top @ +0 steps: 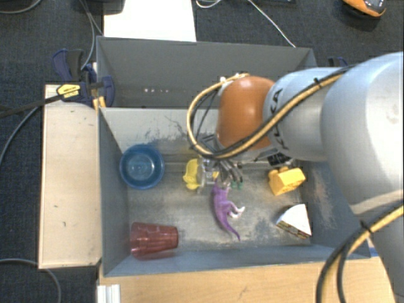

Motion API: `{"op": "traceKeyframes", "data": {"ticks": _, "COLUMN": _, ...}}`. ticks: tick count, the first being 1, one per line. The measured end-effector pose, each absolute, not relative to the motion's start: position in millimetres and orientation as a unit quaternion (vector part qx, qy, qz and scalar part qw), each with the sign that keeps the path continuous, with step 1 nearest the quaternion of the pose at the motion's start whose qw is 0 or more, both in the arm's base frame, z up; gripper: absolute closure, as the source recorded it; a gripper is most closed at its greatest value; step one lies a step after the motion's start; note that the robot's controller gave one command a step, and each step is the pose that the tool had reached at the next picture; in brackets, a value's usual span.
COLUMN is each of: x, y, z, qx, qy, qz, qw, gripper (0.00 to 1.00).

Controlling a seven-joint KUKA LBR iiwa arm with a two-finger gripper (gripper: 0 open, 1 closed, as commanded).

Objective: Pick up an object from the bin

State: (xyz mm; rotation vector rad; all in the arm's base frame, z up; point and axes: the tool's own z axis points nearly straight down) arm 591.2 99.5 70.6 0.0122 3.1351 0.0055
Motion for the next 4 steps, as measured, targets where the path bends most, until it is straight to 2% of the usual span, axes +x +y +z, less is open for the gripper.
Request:
{"op": "traceKeyframes", "data": {"ticks": 1, "x": 590.2, "y": 96, "z": 118, "qx": 0.005, "qy": 1.000, "qz": 0.001, "qw": 0.000, "gripper": 1.00}}
{"op": "traceKeyframes", "data": {"ticks": 2, "x": 593.4, "y": 95, "z": 166, "qx": 0.004, "qy": 1.000, "qz": 0.002, "qw": 0.007, "gripper": 1.00}}
{"op": "traceKeyframes", "data": {"ticks": 3, "x": 589.6, "y": 102, "z": 171, "qx": -0.004, "qy": 1.000, "qz": 0.002, "qw": 0.004, "gripper": 1.00}}
{"op": "traceKeyframes", "data": {"ticks": 4, "x": 588.1, "y": 98, "z": 241, "qx": -0.017, "qy": 1.000, "qz": 0.002, "qw": 0.006, "gripper": 1.00}}
